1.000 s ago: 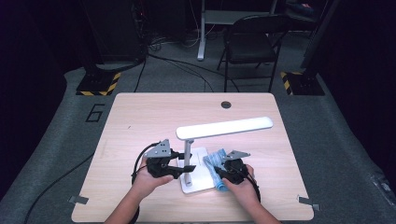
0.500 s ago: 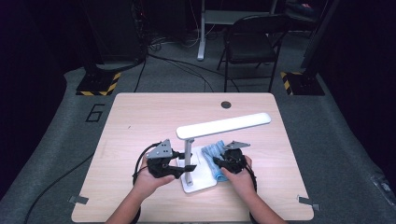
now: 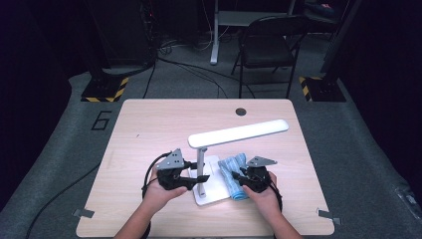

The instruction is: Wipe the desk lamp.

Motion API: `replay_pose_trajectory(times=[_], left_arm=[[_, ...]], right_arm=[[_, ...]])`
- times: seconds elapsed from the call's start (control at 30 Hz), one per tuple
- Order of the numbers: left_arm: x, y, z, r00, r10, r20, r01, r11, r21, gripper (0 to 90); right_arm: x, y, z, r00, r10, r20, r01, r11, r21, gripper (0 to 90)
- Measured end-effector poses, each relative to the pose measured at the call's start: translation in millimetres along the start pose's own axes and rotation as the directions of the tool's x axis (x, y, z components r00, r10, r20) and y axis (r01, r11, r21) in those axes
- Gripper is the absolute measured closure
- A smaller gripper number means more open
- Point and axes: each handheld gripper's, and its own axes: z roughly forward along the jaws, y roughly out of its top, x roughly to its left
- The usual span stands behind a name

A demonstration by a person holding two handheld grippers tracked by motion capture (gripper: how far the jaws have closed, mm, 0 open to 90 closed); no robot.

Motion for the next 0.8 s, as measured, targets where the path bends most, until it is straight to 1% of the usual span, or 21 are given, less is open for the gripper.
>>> replay_pose_trajectory(times=[0.03,0.1,0.13,0.17,0.2,0.23,0.27,0.33,0.37,0.43,0.47,0.5,0.53,0.57,0.6,0.63,0.67,0.7,0.73,0.77,0.8], left_arm=[[-0.1,0.4,0.5,1.0000,-0.001,-0.004,0.001,1.0000,0.001,51.1],[-0.1,2.1,2.6,0.9998,0.000,-0.019,0.000,1.0000,0.004,51.2],[0.5,3.5,3.7,0.9997,0.001,-0.024,0.000,0.9999,0.011,51.2],[0.7,3.9,5.5,0.9994,-0.004,-0.034,0.004,1.0000,0.003,51.3],[1.4,4.6,6.7,0.9993,-0.006,-0.038,0.007,1.0000,0.004,51.3],[2.5,5.5,7.7,0.9989,-0.001,-0.048,0.002,1.0000,0.008,51.3],[3.5,6.2,8.4,0.9986,0.004,-0.053,-0.003,1.0000,0.009,51.3],[4.7,8.2,11.5,0.9985,-0.006,-0.054,0.007,0.9999,0.011,51.4],[6.4,9.7,11.4,0.9986,0.000,-0.053,0.001,0.9996,0.028,51.5],[8.5,10.6,14.5,0.9978,-0.005,-0.066,0.006,0.9999,0.016,51.5],[10.4,11.5,15.1,0.9975,0.001,-0.071,0.000,0.9998,0.020,51.5],[12.0,12.2,15.8,0.9977,0.002,-0.068,0.000,0.9997,0.024,51.4],[13.2,12.6,16.8,0.9970,0.001,-0.077,0.000,0.9998,0.020,51.5],[14.3,12.9,17.7,0.9975,-0.012,-0.070,0.013,0.9997,0.020,51.4],[15.1,13.0,18.6,0.9971,-0.015,-0.074,0.016,0.9998,0.015,51.4],[17.4,13.6,19.2,0.9967,-0.006,-0.081,0.007,0.9999,0.014,51.4],[19.0,14.1,19.6,0.9971,-0.007,-0.076,0.009,0.9998,0.018,51.4],[20.8,14.7,20.8,0.9968,-0.005,-0.080,0.006,0.9999,0.014,51.3],[21.5,15.4,21.5,0.9962,-0.011,-0.087,0.013,0.9998,0.017,51.3],[22.3,16.0,21.9,0.9960,-0.012,-0.088,0.014,0.9997,0.021,51.3],[22.7,16.6,23.2,0.9959,-0.023,-0.087,0.025,0.9995,0.020,51.3]], right_arm=[[-0.1,0.2,-1.0,0.9999,-0.010,-0.004,0.010,1.000,-0.002,67.8],[0.2,0.0,-2.2,0.9999,-0.014,0.003,0.014,1.000,-0.003,67.8],[-0.6,-0.5,-2.4,0.9995,-0.030,0.007,0.030,1.000,0.000,67.8],[0.6,-1.9,-1.6,0.9997,-0.019,0.012,0.019,1.000,-0.003,67.8],[0.6,-2.4,-1.7,0.9997,-0.021,0.015,0.021,1.000,0.003,67.7],[0.7,-2.9,-2.4,0.9997,-0.020,0.016,0.019,1.000,0.011,67.7],[0.1,-3.3,-2.9,0.9996,-0.020,0.018,0.020,1.000,0.004,67.7],[-0.4,-3.0,-5.5,0.9999,-0.006,0.011,0.006,1.000,0.006,67.7],[-0.6,-2.8,-6.2,0.9999,-0.006,0.011,0.006,1.000,-0.002,67.7],[-1.0,-2.8,-8.5,0.9999,-0.005,0.014,0.005,1.000,-0.008,67.6],[-0.8,-3.1,-9.2,0.9998,0.003,0.017,-0.003,1.000,-0.011,67.6],[-1.6,-3.2,-10.0,0.9999,0.001,0.015,-0.001,1.000,-0.016,67.6],[-1.6,-3.6,-11.1,0.9999,0.007,0.014,-0.007,1.000,-0.013,67.6],[-2.1,-3.8,-11.8,0.9998,0.008,0.018,-0.008,1.000,-0.015,67.5],[-2.6,-3.8,-12.1,0.9997,0.015,0.020,-0.015,1.000,-0.017,67.5],[-3.3,-4.2,-12.5,0.9996,0.020,0.021,-0.020,1.000,-0.020,67.5],[-4.1,-4.4,-12.9,0.9994,0.023,0.024,-0.023,1.000,-0.022,67.4],[-5.3,-4.8,-12.7,0.9995,0.019,0.027,-0.018,0.999,-0.031,67.4],[-5.6,-5.0,-13.7,0.9993,0.025,0.028,-0.025,0.999,-0.023,67.4],[-6.7,-5.3,-13.1,0.9995,0.019,0.027,-0.018,0.999,-0.030,67.3],[-7.0,-5.5,-12.9,0.9994,0.020,0.028,-0.019,0.999,-0.029,67.2]])
